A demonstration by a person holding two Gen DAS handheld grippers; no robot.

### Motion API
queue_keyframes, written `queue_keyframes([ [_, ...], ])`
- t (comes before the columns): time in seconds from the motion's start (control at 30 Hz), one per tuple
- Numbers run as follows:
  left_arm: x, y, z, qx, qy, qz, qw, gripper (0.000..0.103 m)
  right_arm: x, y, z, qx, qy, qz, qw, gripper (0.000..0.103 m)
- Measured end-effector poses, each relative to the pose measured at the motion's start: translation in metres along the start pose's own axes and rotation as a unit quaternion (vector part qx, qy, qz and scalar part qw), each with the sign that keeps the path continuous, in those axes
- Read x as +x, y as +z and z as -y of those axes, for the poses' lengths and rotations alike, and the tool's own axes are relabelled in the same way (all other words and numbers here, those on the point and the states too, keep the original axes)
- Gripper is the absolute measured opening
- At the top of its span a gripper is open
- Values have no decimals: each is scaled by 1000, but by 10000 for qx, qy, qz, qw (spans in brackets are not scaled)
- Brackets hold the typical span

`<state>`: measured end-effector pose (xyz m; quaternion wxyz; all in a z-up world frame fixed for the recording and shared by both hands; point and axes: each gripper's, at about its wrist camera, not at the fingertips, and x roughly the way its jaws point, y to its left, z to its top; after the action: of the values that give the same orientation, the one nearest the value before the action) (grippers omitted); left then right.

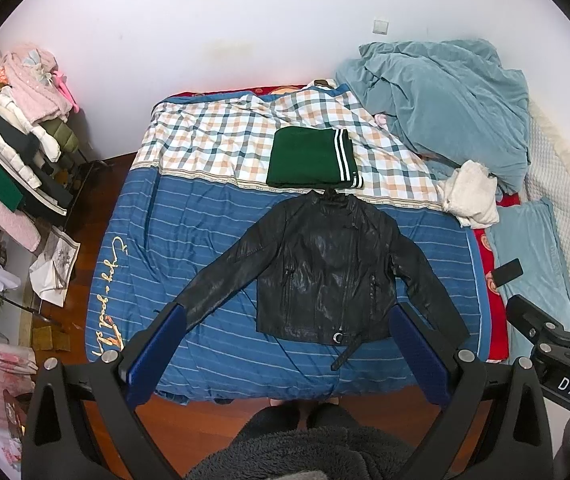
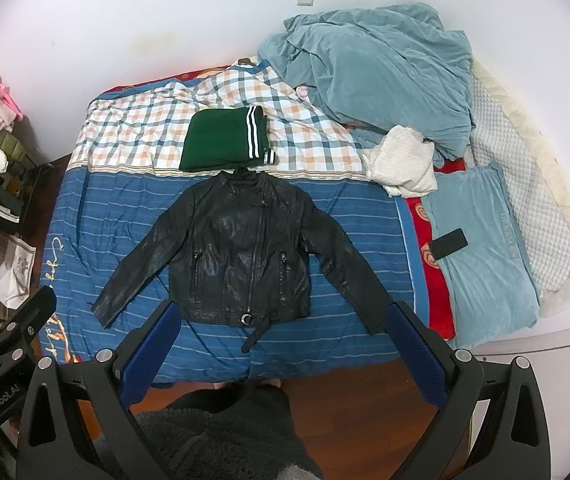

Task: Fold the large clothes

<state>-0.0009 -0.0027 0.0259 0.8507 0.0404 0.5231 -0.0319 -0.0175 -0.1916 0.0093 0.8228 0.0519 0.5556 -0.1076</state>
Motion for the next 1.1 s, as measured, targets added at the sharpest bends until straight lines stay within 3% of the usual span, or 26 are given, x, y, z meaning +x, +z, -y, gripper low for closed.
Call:
queue_keyframes([
  [0.4, 0, 2, 0, 0, 4, 106, 9999, 103, -24, 22, -4, 7, 22, 35, 10000, 103],
  [1.1, -2, 6, -1, -5, -14, 167, 9999, 103, -25, 19, -4, 14, 22, 76, 10000, 103],
])
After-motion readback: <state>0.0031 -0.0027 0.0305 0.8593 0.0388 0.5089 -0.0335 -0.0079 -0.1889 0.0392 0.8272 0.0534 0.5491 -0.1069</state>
